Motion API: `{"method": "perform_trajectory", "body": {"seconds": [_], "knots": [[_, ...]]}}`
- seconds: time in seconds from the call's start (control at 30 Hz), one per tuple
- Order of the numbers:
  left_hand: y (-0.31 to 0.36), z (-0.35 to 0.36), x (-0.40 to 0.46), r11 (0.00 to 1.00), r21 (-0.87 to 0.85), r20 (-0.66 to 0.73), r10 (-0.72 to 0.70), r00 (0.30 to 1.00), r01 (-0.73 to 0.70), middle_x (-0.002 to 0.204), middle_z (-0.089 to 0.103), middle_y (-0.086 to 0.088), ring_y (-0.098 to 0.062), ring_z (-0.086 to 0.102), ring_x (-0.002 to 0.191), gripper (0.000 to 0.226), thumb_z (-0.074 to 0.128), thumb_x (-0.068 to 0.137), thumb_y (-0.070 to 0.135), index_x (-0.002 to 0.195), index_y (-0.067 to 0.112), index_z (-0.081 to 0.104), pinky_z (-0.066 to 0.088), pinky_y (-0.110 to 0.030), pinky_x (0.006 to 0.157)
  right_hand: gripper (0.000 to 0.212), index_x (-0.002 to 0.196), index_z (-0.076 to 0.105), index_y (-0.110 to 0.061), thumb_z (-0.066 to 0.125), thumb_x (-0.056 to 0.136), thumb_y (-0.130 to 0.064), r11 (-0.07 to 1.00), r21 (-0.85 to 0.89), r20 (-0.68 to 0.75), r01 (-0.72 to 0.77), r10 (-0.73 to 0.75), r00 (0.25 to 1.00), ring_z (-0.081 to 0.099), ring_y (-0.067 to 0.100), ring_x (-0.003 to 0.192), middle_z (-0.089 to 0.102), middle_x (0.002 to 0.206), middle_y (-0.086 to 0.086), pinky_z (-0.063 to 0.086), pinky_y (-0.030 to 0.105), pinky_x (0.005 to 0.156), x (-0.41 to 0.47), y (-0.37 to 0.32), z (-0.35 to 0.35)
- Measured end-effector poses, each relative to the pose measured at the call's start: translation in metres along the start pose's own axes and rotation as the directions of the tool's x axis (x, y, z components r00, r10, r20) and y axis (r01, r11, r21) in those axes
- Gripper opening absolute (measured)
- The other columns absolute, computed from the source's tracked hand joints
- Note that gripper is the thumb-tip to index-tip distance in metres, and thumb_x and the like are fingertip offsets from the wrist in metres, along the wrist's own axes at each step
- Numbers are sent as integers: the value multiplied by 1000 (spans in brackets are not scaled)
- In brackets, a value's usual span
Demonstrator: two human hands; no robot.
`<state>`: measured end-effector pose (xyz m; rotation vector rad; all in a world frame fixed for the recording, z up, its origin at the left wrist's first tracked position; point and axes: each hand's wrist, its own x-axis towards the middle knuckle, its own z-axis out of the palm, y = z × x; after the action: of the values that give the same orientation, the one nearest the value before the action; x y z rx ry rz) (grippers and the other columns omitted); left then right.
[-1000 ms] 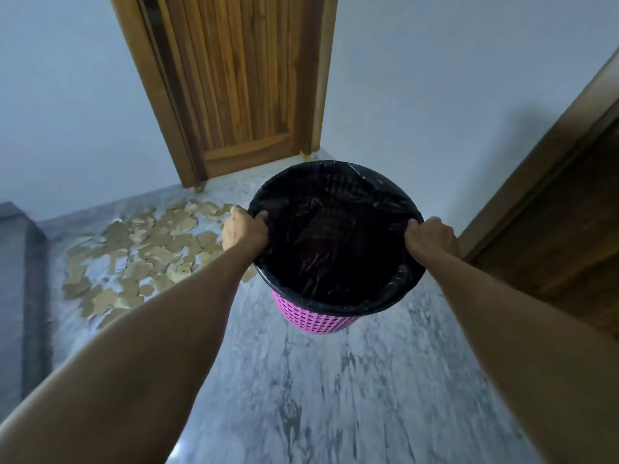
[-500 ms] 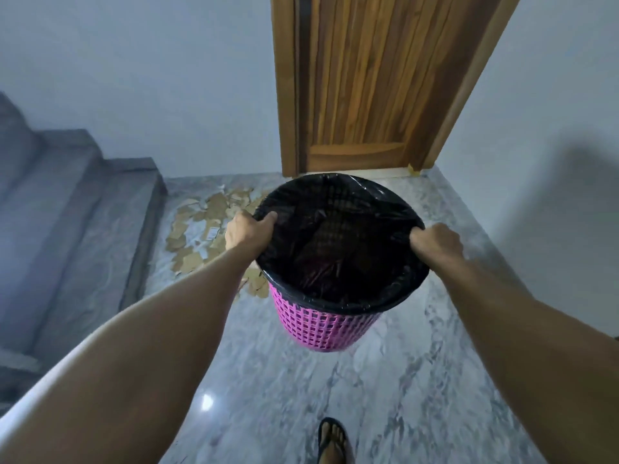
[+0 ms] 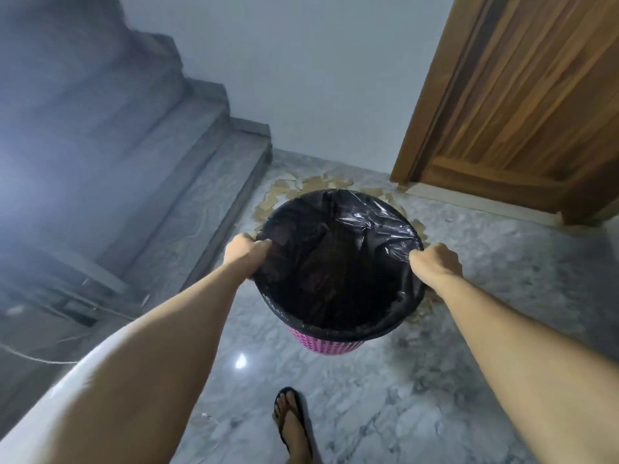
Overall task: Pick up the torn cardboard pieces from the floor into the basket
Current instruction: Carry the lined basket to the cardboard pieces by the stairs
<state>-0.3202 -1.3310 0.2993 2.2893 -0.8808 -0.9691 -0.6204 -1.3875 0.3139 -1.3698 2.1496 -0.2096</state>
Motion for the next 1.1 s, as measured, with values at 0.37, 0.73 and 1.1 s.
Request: {"method": "perform_trajectory", "body": {"seconds": [0.37,0.73,1.1], "knots": [[-125,-25,163,956,43,-139,-283,949,291,92,69,-15,-32,66,83,28,53,72,12,94,2,65,50,-30,64,48,130,46,9,53,84,-4,994,45,310,99,-108,945,56,33,115,54,129,21,44,37,95,94,-132,213],[-275,23,292,925,79,-320,-329,888,371,98,63,-25,-38,62,95,11,54,80,2,89,-4,57,44,-35,71,40,118,57,-3,53,79,-7,950,57,538,306,-288,793,62,29,78,62,112,11,50,26,44,167,-164,425],[-371,101,341,941,-6,-510,-295,808,339,104,65,-28,-39,62,101,28,58,77,5,101,-6,63,50,-41,83,16,93,59,-1,48,82,2,845,224,481,485,-529,700,52,24,63,56,82,12,45,30,53,219,-135,542]]}}
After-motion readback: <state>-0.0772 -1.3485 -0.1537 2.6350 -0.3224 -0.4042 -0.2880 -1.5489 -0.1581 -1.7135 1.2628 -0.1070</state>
